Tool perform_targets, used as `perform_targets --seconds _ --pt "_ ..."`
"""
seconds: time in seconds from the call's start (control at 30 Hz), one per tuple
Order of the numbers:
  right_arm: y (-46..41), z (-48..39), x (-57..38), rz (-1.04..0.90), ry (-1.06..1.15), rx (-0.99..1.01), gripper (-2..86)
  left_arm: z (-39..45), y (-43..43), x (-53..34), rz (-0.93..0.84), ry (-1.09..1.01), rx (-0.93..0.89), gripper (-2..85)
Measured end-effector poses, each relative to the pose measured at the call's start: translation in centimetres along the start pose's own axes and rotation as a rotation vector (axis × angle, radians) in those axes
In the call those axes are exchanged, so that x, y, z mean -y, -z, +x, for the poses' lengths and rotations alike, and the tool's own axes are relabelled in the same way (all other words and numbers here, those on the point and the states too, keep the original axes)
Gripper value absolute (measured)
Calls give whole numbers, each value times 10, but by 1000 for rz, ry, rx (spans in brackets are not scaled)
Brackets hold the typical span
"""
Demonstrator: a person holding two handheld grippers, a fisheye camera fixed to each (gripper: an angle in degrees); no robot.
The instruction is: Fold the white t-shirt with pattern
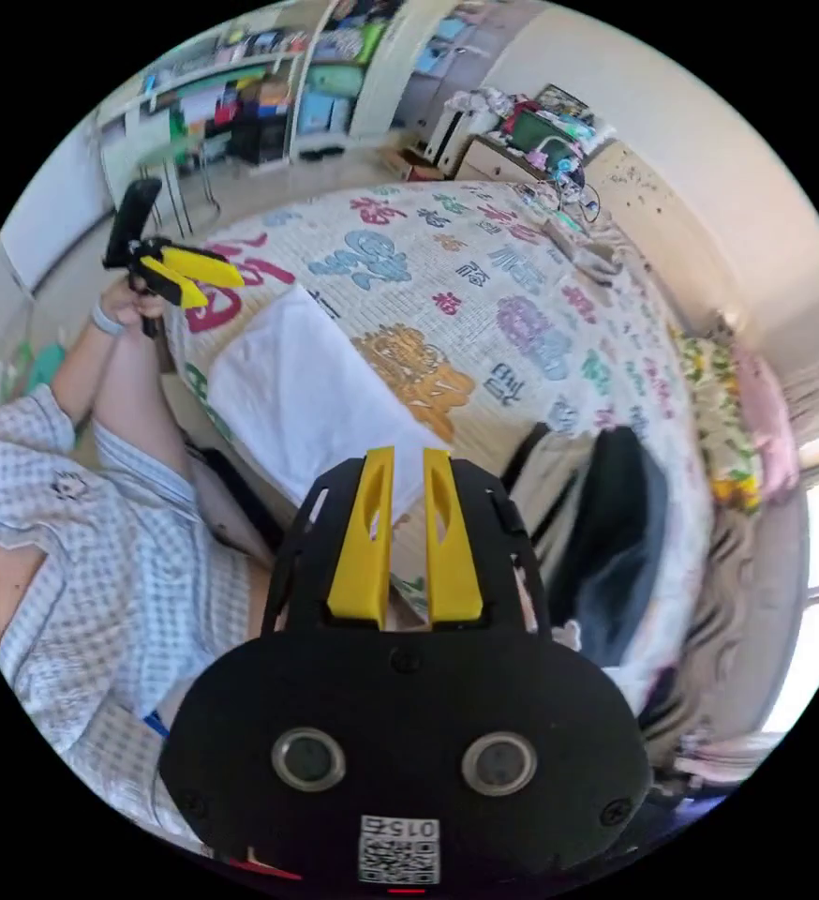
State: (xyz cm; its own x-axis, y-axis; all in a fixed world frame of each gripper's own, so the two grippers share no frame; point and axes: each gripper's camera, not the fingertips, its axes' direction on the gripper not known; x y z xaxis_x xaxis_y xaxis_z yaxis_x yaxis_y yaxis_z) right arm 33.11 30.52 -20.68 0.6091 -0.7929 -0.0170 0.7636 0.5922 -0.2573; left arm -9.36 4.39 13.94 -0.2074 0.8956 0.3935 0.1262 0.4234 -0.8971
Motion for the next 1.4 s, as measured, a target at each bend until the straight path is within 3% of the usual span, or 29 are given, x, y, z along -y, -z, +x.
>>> perform_targets --seconds 0.07,0.17,0.4,0.5,0.7,0.8,0.9,0.97,1.4 --pt "-24 52 -53 152 -136 268 106 -10 -3 -1 1 58 57 145" --pt "-53 102 -109 268 -283 426 125 -21 -20 0 -44 105 27 163" --pt "-43 158 -145 344 -304 486 128 -25 -82 7 -173 100 58 186" --pt "-34 180 -154 343 -332 481 116 -29 -105 11 -178 117 -16 201" --pt "-9 229 -189 374 -371 567 78 -30 -164 19 -274 86 17 173" --pt "-8 243 -193 380 -294 767 38 -37 -179 10 -255 116 6 147" --pt "6 258 -207 384 -304 756 28 -39 -190 -4 -237 107 14 92" --pt "24 271 -225 408 -314 737 20 -50 -200 -18 -226 141 -116 56" --pt "140 323 -336 658 -341 683 6 3 -252 -47 -172 -8 -228 35"
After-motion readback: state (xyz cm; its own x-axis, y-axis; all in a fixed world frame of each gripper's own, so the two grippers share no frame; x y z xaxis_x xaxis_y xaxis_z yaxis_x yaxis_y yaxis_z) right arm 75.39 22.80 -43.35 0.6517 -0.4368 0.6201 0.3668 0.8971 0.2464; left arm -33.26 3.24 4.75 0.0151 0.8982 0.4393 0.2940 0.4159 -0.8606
